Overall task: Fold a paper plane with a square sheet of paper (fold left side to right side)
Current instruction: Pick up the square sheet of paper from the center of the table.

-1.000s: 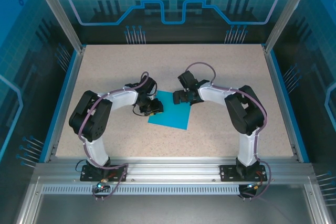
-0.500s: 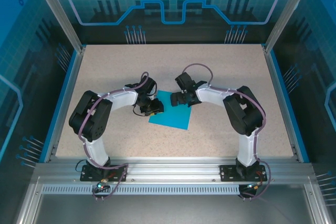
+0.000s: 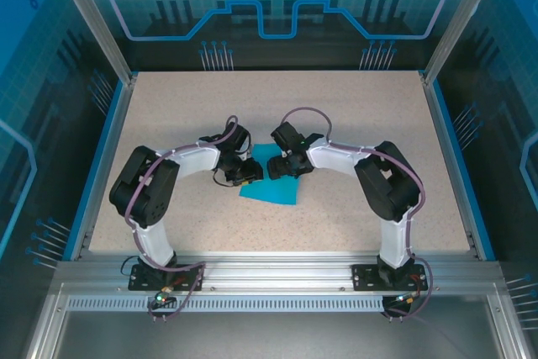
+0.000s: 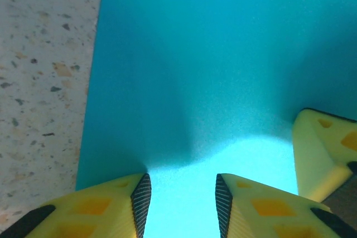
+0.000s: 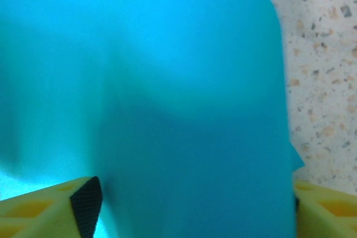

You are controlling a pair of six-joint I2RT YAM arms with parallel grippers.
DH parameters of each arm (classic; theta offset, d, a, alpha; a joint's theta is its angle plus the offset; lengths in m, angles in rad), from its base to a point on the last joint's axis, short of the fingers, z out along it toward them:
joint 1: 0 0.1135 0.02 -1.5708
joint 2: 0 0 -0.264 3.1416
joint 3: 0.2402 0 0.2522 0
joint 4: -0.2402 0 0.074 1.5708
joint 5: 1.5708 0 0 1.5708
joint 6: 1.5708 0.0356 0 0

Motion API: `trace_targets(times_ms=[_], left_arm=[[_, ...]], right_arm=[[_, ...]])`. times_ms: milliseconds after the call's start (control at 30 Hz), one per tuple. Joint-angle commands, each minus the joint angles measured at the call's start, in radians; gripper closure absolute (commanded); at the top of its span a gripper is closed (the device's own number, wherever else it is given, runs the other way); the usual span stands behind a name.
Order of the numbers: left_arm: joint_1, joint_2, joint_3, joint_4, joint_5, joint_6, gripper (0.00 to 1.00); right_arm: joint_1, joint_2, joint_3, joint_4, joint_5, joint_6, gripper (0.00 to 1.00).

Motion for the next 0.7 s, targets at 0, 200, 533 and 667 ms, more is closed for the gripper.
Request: trace_targets(times_ms=[0,200,533,667], left_arm=[[-0.001,-0.013,-0.031,-0.019,0.019,-0.003,0.59],[0.018,-0.090,-0.051,0.010,0.037,0.003,0.52],[0.105,-0.337,-0.166,0.173,0.101,0.003,0.34],[0.133,-0.463,-0.229,0.292,0.138,-0.008,0.24]], right_arm=[[0.014,-0.042,0.019,-0.031,-0.043,-0.011,0.30],[0.006,-0.077,0.007,-0.020,-0.088,-0.024,0.51],[-0.054,-0.274,-0.100,0.066,-0.297,-0.118,0.67],[-0.099,-0.402,-0.140,0.065,-0.393,-0.194,0.68]])
